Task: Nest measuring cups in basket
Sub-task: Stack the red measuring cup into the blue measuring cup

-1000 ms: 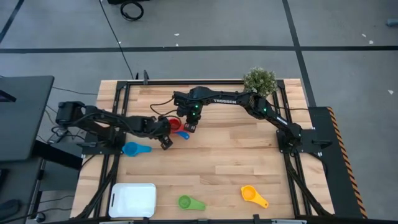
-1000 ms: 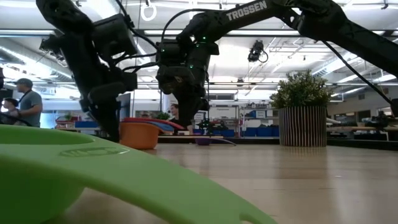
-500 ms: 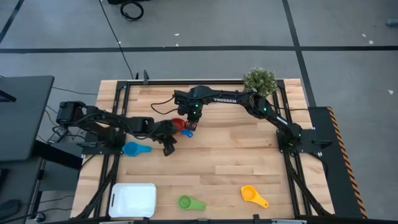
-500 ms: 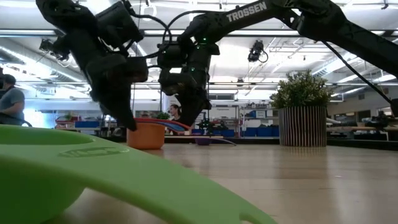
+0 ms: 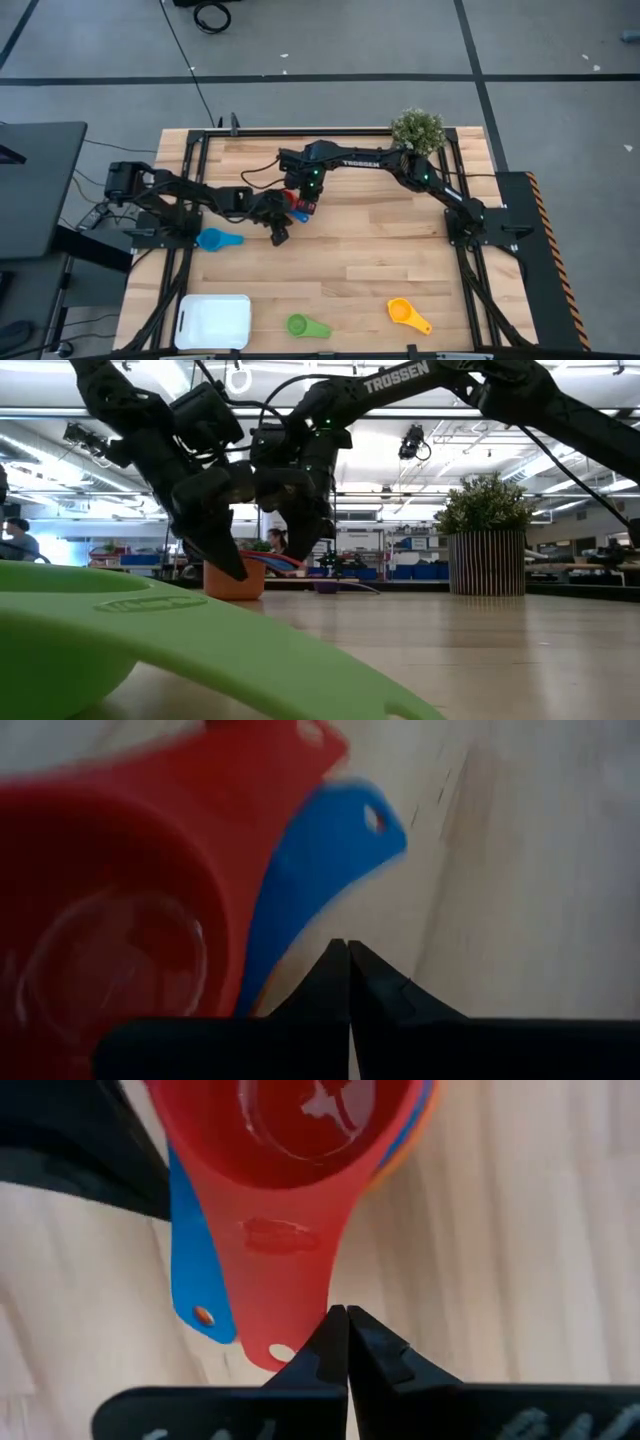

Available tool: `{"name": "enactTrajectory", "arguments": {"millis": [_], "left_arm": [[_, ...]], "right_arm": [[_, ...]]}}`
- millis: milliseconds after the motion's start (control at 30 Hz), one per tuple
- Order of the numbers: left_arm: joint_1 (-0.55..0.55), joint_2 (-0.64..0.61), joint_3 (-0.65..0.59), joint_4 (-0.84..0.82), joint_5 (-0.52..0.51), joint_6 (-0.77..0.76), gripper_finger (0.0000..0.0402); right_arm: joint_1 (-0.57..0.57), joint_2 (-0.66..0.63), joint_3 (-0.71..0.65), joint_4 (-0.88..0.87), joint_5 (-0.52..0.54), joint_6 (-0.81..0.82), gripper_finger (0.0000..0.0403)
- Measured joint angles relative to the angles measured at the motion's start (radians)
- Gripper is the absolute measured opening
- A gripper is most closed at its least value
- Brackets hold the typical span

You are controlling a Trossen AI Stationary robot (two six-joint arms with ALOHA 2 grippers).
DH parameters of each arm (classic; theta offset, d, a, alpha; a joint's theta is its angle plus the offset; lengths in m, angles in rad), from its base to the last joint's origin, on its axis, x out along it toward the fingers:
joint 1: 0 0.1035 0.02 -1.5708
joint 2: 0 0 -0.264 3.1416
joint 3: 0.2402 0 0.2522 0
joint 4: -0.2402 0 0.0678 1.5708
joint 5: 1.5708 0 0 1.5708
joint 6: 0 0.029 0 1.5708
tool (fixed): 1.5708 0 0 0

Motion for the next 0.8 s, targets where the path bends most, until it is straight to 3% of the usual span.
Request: {"name": "enactTrajectory", "arguments": {"millis": [800], "left_arm": [[0.02, 0.012, -0.003, 0.103, -0.01, 0.149, 0.0]], "right_arm": [[0.024, 0.0, 0.0, 0.049, -0.121, -0.054, 0.0003]]}}
